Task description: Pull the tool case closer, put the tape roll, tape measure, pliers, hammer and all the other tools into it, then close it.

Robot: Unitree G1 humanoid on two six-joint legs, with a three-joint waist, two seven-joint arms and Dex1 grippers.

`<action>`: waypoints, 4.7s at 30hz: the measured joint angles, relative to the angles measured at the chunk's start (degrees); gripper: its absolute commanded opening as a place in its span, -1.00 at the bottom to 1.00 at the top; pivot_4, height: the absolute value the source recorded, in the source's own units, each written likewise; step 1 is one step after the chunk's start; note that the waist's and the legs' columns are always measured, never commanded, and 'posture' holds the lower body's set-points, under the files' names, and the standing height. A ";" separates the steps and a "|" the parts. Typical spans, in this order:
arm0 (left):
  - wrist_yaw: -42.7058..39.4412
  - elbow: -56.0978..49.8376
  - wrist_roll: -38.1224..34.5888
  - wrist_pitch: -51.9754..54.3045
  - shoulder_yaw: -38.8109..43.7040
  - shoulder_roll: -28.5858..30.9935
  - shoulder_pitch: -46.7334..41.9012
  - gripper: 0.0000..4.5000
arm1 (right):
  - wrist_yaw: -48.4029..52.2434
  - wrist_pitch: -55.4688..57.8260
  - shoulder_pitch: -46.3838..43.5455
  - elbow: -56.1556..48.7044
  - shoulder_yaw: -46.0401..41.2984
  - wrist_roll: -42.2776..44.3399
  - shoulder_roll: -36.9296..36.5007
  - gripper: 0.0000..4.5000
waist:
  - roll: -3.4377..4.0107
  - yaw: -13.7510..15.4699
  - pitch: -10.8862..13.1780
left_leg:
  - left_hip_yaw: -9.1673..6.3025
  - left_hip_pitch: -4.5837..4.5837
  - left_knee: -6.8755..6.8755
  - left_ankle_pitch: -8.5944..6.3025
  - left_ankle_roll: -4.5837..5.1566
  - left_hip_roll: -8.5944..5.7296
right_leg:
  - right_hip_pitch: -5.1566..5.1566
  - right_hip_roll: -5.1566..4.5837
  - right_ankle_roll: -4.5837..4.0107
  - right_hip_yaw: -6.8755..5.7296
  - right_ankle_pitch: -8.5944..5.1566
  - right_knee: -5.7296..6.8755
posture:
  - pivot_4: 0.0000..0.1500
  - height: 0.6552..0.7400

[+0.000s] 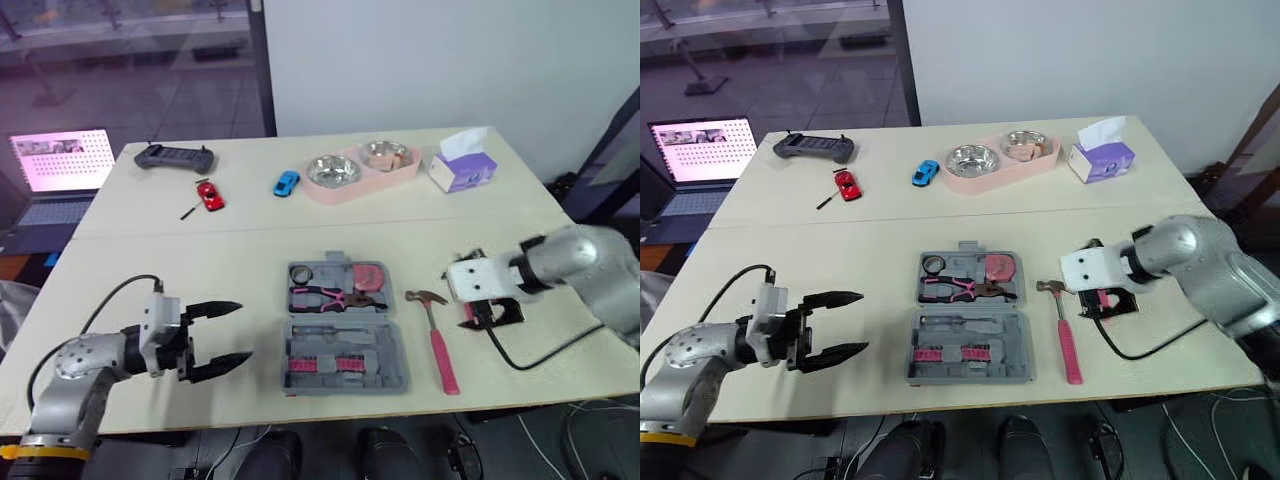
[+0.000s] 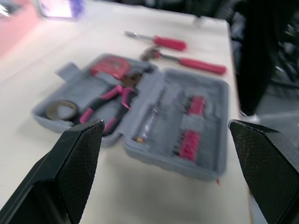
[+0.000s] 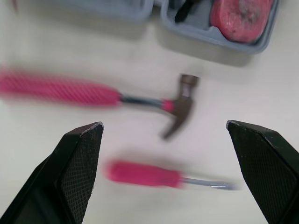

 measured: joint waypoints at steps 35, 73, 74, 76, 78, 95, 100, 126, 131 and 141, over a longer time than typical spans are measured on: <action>1.56 -2.73 1.63 -0.61 -3.33 -0.15 1.18 1.00 | -16.50 -45.55 -12.81 30.82 15.95 -43.16 20.70 -1.00 | -0.70 -0.22 -0.42 | -0.17 0.96 -0.13 0.17 -0.31 0.09 | 0.38 0.31 -0.45 0.24 -0.02 0.42 | 1.00 0.93; -0.28 0.70 2.02 -0.54 -6.06 -1.92 -3.11 1.00 | -57.46 102.28 8.86 -4.41 -25.65 72.67 12.68 -1.00 | -0.11 1.49 -0.09 | -0.16 -0.88 0.23 0.17 -0.21 -0.07 | -1.05 -0.20 -0.38 0.23 0.32 0.50 | 1.00 0.93; -0.28 0.68 2.01 -0.52 -6.05 -1.92 -3.14 1.00 | -63.43 102.28 10.76 -4.46 -27.84 75.88 14.41 -1.00 | -0.11 1.45 -0.10 | -0.16 -0.88 0.22 0.18 -0.21 -0.08 | -1.05 -0.19 -0.38 0.24 0.32 0.50 | 1.00 0.93; -0.23 0.67 2.02 -0.50 -6.04 -1.88 -3.13 1.00 | -73.14 102.29 13.45 -4.45 -30.42 80.65 17.15 -1.00 | -0.10 1.47 -0.10 | -0.15 -0.86 0.27 0.22 -0.21 -0.08 | -1.03 -0.19 -0.40 0.24 0.33 0.55 | 1.00 0.93; -0.14 0.66 2.02 -0.45 -6.03 -1.87 -3.05 1.00 | -81.65 102.29 15.15 -4.83 -33.78 84.44 20.19 -1.00 | -0.11 1.45 -0.11 | -0.15 -0.85 0.31 0.26 -0.17 -0.08 | -0.99 -0.16 -0.42 0.24 0.34 0.58 | 1.00 0.93; 0.87 0.24 2.02 0.42 -5.93 -1.85 -2.55 1.00 | -102.41 102.14 23.12 -15.57 -46.33 74.47 42.53 0.20 | -0.23 1.36 -0.34 | -0.14 -0.56 0.32 0.30 -0.16 -0.02 | -0.77 0.16 -0.38 0.19 0.38 0.77 | 1.00 0.93; 0.81 0.24 1.98 0.45 -5.86 -1.65 -2.55 1.00 | -100.71 102.25 24.71 -20.16 -49.23 71.58 44.81 0.97 | -0.23 1.45 -0.35 | -0.15 -0.51 0.31 0.30 -0.16 -0.03 | -0.73 0.17 -0.37 0.20 0.37 0.77 | 1.00 0.93; -0.80 0.31 1.62 1.09 -5.32 -0.54 -4.43 1.00 | -83.53 53.45 51.85 -32.86 -23.50 27.30 44.24 0.97 | -0.25 1.33 -0.41 | -0.16 -0.31 0.19 0.31 -0.20 0.10 | -0.65 0.38 -0.35 0.35 0.29 0.78 | 1.00 0.93; -0.80 0.31 1.62 1.60 -5.32 -0.54 -4.42 1.00 | -81.62 53.47 49.29 -28.64 -24.65 25.26 45.72 0.97 | -0.25 1.33 -0.41 | -0.16 -0.21 0.17 0.30 -0.20 0.10 | -0.57 0.39 -0.35 0.35 0.29 0.78 | 1.00 0.93; -0.79 0.31 1.62 1.65 -5.32 -0.54 -4.41 1.00 | -79.32 56.34 48.08 -27.80 -26.13 24.21 50.11 -0.99 | -0.25 1.48 -0.41 | -0.19 -0.02 0.16 0.30 -0.21 0.09 | -0.36 0.37 -0.50 0.36 0.20 0.75 | 1.00 0.93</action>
